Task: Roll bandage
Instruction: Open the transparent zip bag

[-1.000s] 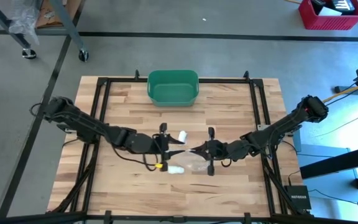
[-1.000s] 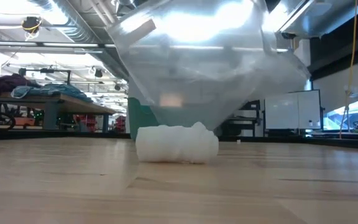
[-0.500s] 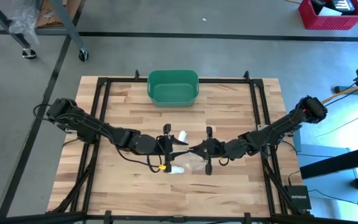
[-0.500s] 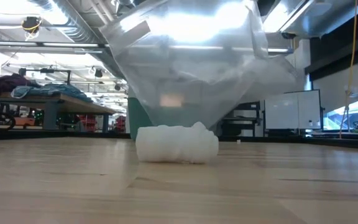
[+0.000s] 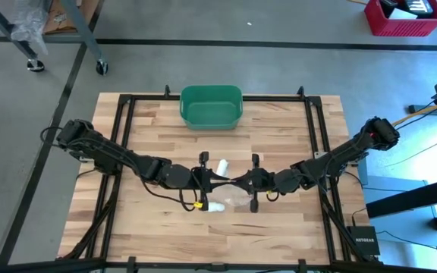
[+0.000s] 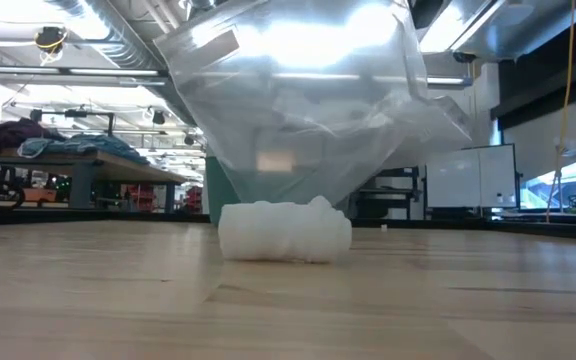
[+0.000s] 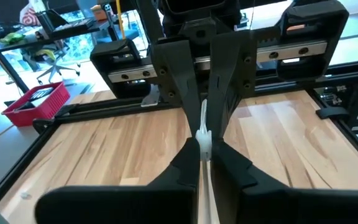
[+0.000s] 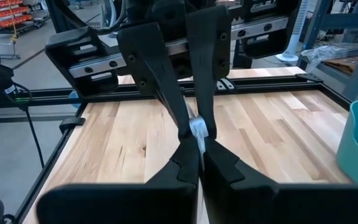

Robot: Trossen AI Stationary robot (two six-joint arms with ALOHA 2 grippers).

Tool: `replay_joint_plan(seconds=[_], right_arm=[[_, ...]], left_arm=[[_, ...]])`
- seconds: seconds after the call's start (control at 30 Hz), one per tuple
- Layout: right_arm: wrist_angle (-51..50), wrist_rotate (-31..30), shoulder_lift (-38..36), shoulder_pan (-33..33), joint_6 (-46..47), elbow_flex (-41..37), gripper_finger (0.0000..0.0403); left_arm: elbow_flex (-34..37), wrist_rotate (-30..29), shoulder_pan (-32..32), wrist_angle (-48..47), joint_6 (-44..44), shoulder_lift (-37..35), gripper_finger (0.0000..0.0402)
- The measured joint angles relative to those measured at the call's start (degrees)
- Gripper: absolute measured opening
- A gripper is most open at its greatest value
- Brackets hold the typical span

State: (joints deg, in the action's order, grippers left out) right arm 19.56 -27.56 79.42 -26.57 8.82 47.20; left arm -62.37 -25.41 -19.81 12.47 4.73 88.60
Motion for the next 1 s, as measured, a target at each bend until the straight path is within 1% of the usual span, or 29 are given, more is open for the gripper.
replay_joint_plan(seconds=[0.13,0.23,0.37,0.57,0.77,1.0], right_arm=[[-0.1,0.0,0.0,0.0,0.2,0.0,0.0009],[-0.2,0.1,0.0,0.0,0.2,0.0,0.0009],[-0.3,0.1,0.0,0.0,0.2,0.0,0.0009],[-0.5,0.2,0.1,0.0,0.2,-0.1,0.0010],[-0.5,0.5,0.0,0.0,-0.1,-0.1,0.0010],[-0.1,0.3,-0.1,0.0,-0.1,-0.1,0.0010]], left_arm=[[0.0,-0.1,0.0,-0.1,0.0,0.0,0.0017],[0.0,-0.1,0.0,-0.7,-0.1,0.0,0.0014],[-0.2,-0.3,-0.1,-3.2,-0.6,-0.1,0.0008],[-0.3,-1.1,-0.9,-6.2,-1.7,-0.2,0.0014],[-0.2,-3.1,-2.0,-11.0,-1.9,-0.2,0.0007],[-0.1,-4.3,-3.1,-19.1,-5.8,-0.2,0.0015]])
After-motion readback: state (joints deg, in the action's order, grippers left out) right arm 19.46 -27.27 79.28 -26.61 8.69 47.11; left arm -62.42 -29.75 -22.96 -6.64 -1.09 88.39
